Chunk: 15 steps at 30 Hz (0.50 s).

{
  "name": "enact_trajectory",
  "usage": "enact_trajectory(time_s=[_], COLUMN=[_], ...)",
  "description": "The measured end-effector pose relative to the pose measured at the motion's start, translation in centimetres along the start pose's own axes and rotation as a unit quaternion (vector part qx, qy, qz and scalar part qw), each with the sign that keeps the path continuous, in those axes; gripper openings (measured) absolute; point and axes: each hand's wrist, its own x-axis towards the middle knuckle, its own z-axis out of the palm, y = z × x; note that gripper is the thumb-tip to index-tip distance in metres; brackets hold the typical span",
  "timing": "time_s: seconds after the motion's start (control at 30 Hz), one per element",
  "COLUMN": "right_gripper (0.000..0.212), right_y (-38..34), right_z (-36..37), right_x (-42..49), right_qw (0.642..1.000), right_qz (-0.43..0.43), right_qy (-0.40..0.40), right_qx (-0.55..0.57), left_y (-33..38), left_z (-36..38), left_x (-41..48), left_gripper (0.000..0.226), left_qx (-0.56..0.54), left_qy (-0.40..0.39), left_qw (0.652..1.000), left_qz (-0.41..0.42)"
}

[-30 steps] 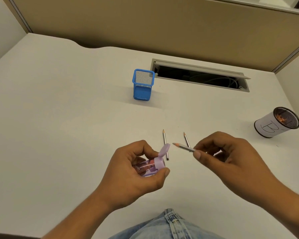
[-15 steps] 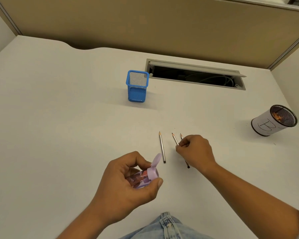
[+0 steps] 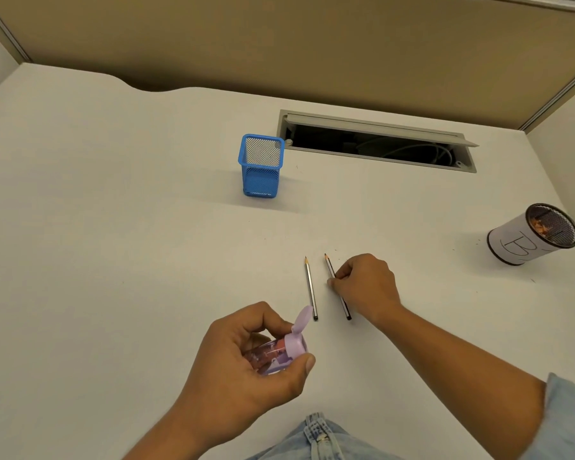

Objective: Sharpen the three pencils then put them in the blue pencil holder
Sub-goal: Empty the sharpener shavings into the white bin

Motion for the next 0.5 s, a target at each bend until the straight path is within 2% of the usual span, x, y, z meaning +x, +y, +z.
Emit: enact_trajectory(time_s=[0.5], right_gripper=[0.017], right_y=[0.59], right_z=[0.46], right_x=[0.82], right_qw=[1.000], right_qz=[0.006], right_qy=[-0.009], right_qx=[0.003], left_y=[-0.10], left_z=[0.24], left_x=[0.33], left_gripper=[0.025], left_qx=[0.019], left_qy=[-0.006], left_qw=[1.000], left_qz=[0.000])
